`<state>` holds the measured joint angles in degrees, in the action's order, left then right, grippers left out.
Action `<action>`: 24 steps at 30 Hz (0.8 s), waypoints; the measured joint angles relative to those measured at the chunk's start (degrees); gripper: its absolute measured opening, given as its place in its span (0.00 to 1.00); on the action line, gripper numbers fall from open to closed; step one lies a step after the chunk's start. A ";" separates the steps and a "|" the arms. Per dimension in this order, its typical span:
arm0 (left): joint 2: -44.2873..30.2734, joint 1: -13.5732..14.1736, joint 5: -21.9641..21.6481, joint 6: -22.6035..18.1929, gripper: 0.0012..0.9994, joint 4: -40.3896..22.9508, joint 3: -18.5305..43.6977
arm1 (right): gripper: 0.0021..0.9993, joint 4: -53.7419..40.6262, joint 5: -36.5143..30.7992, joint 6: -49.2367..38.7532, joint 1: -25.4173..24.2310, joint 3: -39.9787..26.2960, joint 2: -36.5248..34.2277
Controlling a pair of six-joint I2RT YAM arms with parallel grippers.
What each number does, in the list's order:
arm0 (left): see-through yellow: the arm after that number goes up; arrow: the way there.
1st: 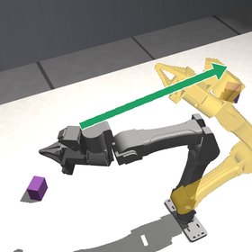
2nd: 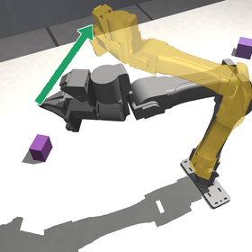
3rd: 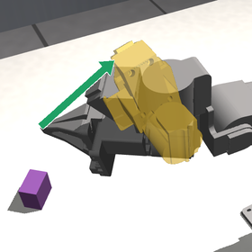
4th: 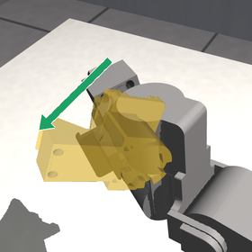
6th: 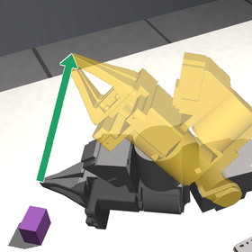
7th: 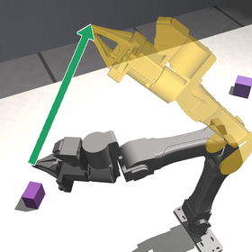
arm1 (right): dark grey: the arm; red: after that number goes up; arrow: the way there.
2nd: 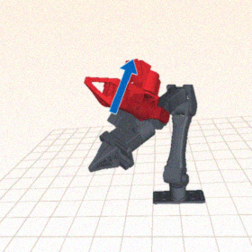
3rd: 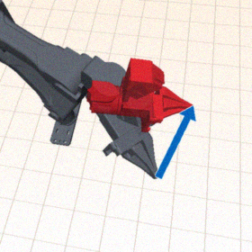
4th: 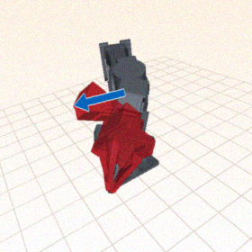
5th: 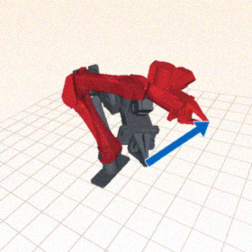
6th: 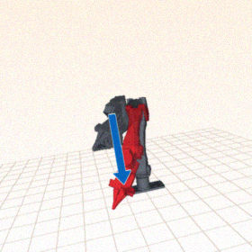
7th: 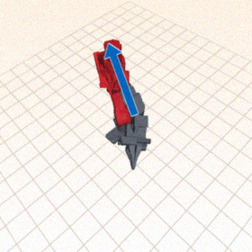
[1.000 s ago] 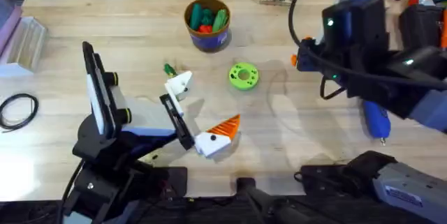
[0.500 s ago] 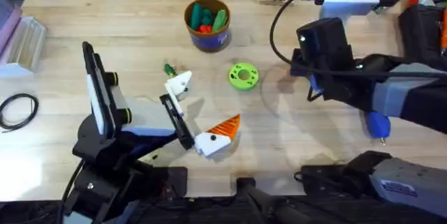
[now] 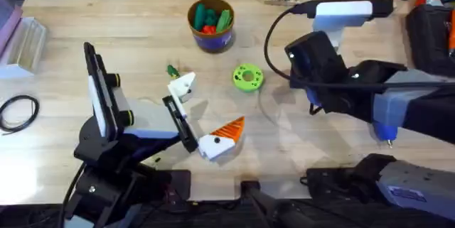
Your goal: Pick up the gripper from the table and insert it into the empty holder that is missing its gripper. Then pick up a screw, insert it into the mounting hole, and use the screwdriver to tighten it. Finally, clean up the table by picking up the vegetable and placing it into the bucket.
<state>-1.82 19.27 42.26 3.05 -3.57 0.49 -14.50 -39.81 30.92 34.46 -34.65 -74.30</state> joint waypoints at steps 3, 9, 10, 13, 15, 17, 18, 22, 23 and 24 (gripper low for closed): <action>0.02 0.00 0.00 0.00 0.99 0.00 0.00 | 0.06 -1.04 0.02 2.46 0.04 -0.13 0.04; 0.02 0.00 0.00 0.00 0.99 0.00 0.00 | 0.14 -2.27 0.54 4.81 0.04 -0.15 0.73; 0.00 0.00 0.00 0.00 0.99 0.00 0.00 | 0.18 -2.52 0.88 4.92 0.07 -0.15 0.85; 0.00 0.00 0.00 0.00 0.99 0.00 0.00 | 0.25 -2.69 1.86 5.18 0.28 -0.15 1.27; 0.02 0.00 0.01 0.00 0.99 0.00 0.00 | 0.31 -3.19 3.11 5.32 0.36 -0.14 1.57; 0.02 0.00 0.00 -0.02 0.99 0.00 0.00 | 0.34 -3.82 4.10 5.35 0.42 0.07 1.53; 0.02 0.00 0.00 0.00 0.99 0.00 0.00 | 0.38 -3.91 4.37 5.44 0.42 0.14 1.54; 0.01 0.00 0.00 0.00 0.99 0.01 0.00 | 0.40 -4.10 5.19 5.53 0.42 0.22 1.55; 0.00 0.00 0.02 0.00 0.99 0.00 0.00 | 0.40 -4.18 5.22 5.54 0.42 0.22 1.55; 0.02 0.00 0.00 0.00 0.99 0.00 0.00 | 0.40 -4.22 5.27 5.54 0.42 0.22 1.55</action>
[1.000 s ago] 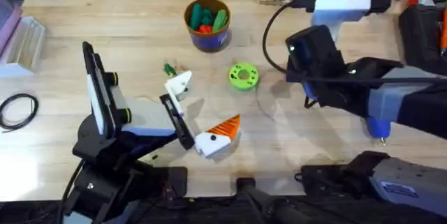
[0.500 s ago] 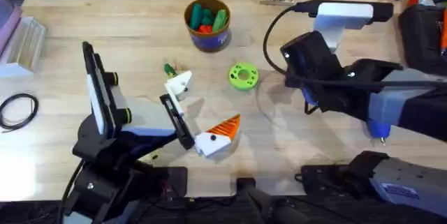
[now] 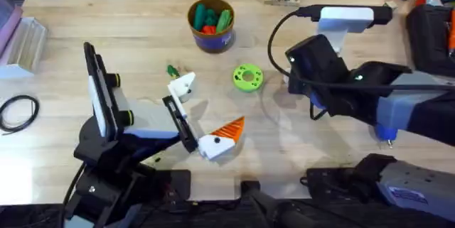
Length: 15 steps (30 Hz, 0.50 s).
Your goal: Pick up the gripper from the table and insert it into the empty holder that is missing its gripper. Then pick up a screw, insert it into the mounting hole, and use the screwdriver to tighten it. Finally, clean up the table by picking up the vegetable and placing it into the bucket.
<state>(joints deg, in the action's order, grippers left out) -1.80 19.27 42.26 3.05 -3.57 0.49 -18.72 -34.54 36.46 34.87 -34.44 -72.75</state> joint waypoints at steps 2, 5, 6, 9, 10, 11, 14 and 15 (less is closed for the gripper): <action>0.00 0.00 0.00 0.00 0.99 0.00 0.00 | 0.41 -0.04 0.13 -0.02 0.00 0.00 0.09; -0.02 0.00 0.00 0.00 0.99 0.02 0.00 | 0.44 -0.31 0.22 -0.02 0.00 0.00 0.78; 0.00 0.00 0.00 0.00 0.99 0.00 0.00 | 0.45 -0.35 0.31 0.00 0.00 0.00 1.20; 0.00 0.00 0.00 0.00 0.99 0.00 0.00 | 0.53 -0.48 0.35 0.00 0.00 0.00 2.33; 0.00 0.00 0.00 0.00 0.99 0.00 0.00 | 0.56 -0.61 0.35 0.12 0.00 0.00 2.58; -0.01 0.00 0.00 0.00 0.99 0.00 0.00 | 0.64 -1.07 0.38 0.27 0.00 0.00 2.95; 0.00 0.00 0.00 0.00 0.99 0.00 0.00 | 0.93 -4.16 1.59 0.26 0.00 0.00 4.42; 0.00 0.00 0.00 0.00 0.99 0.00 0.00 | 0.94 -5.79 2.47 0.21 0.00 -0.02 5.17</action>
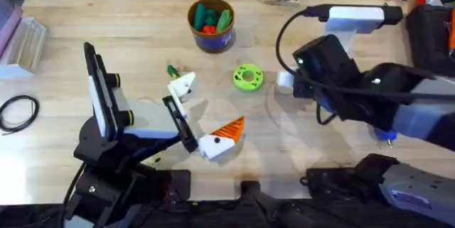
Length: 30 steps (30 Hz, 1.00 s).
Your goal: Pick up the gripper from the table and insert it into the empty holder that is missing its gripper. Then pick up a screw, insert it into the mounting hole, and use the screwdriver to tighten it. Finally, clean up the table by picking up the vegetable and placing it into the bucket.
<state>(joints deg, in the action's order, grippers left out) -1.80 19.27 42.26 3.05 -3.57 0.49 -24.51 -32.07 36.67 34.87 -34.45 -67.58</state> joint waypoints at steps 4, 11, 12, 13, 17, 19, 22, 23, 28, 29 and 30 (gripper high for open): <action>0.00 0.00 0.02 0.00 0.99 0.00 0.00 | 0.95 -7.55 4.09 -0.66 0.00 -1.54 4.10; 0.00 0.00 0.00 0.00 0.99 0.00 0.00 | 0.95 -16.54 17.44 -11.02 -4.67 -13.00 8.53; 0.00 0.00 0.00 0.00 0.99 0.00 0.00 | 0.95 -16.89 18.78 -11.83 -6.27 -13.82 8.16; 0.00 0.00 0.00 0.00 0.99 0.00 0.00 | 0.96 -17.12 20.40 -12.93 -8.24 -14.57 7.53; 0.00 0.00 0.00 0.00 0.99 0.00 0.00 | 0.96 -17.61 27.38 -17.92 -15.80 -16.21 3.67; 0.00 0.00 0.02 0.00 0.99 0.00 0.00 | 0.96 -17.71 30.53 -19.63 -18.73 -16.72 1.52; 0.00 0.00 0.02 0.00 0.99 0.00 0.00 | 0.96 -19.59 33.11 -21.84 -21.41 -18.37 -2.22; -0.01 0.00 0.00 0.00 0.99 0.00 0.00 | 0.96 -20.73 33.57 -22.58 -21.83 -19.22 -3.78; -0.02 0.00 0.00 0.00 0.99 0.00 0.00 | 0.96 -25.04 35.05 -25.61 -22.03 -25.68 -11.77; -0.02 0.00 0.00 0.00 0.99 -0.01 0.00 | 0.96 -25.22 35.10 -26.09 -22.03 -27.04 -13.14; 0.00 0.00 0.01 0.00 0.99 -0.01 0.00 | 0.96 -25.21 34.94 -26.40 -22.03 -28.12 -14.16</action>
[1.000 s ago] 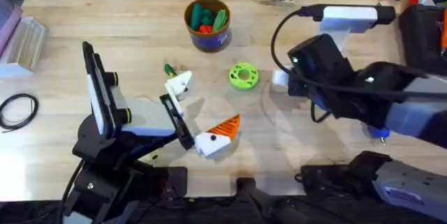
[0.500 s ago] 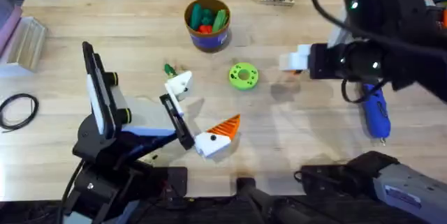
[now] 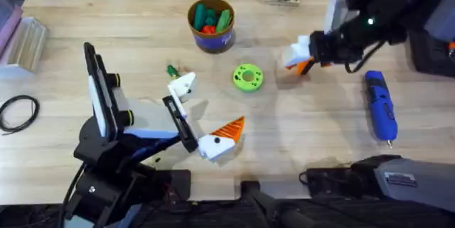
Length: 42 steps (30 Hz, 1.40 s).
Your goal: Pick up the gripper from the table and insert it into the empty holder that is missing its gripper. Then pick up a screw, insert it into the mounting hole, and use the screwdriver to tighten it. Finally, clean up the table by picking up the vegetable and placing it into the bucket.
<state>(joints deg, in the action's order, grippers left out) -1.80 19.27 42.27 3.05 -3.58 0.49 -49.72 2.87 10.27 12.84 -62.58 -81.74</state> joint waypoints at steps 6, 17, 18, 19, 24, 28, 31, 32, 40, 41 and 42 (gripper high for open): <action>-0.02 0.00 0.01 0.00 0.99 0.01 0.00 | 0.96 0.14 -3.26 -1.00 0.00 -2.42 -2.71; 0.00 0.00 0.01 0.00 0.99 -0.01 0.00 | 0.63 1.56 -5.98 -1.58 0.00 -2.42 -6.65; 0.00 0.00 -0.01 0.00 0.99 0.01 0.00 | 0.59 1.63 -6.07 -1.56 0.00 -2.42 -7.21; -0.01 0.00 0.00 0.00 0.99 0.00 0.00 | 0.56 1.65 -6.08 -1.58 0.00 -2.42 -7.62; -0.02 0.00 0.01 0.00 0.99 0.01 0.00 | 0.47 1.58 -6.14 -1.58 0.00 -2.42 -8.23; 0.00 0.00 -0.01 -0.02 0.99 0.01 0.00 | 0.17 1.43 -6.30 -1.68 0.00 -2.42 -8.23; 0.00 0.00 0.01 0.00 0.99 0.01 0.00 | 0.01 0.72 -6.29 -1.92 0.00 -2.69 -8.23; -0.01 0.00 -0.01 0.00 0.99 0.01 0.00 | 0.01 -0.62 -6.29 -2.20 0.00 -3.10 -8.23; -0.02 0.00 0.01 0.00 0.99 0.01 0.00 | 0.01 -9.71 -5.45 -3.53 0.00 -4.84 0.04; 0.00 0.00 -0.01 0.00 0.99 -0.01 0.00 | 0.01 -9.91 -4.74 -3.60 0.00 -4.89 2.33; 0.00 0.00 0.00 0.00 0.99 -0.01 0.00 | 0.01 -9.87 -3.90 -3.75 0.00 -4.89 4.67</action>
<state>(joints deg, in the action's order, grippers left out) -1.80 19.27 42.27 3.05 -3.60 0.49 -59.59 -1.03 6.52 12.84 -67.46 -77.08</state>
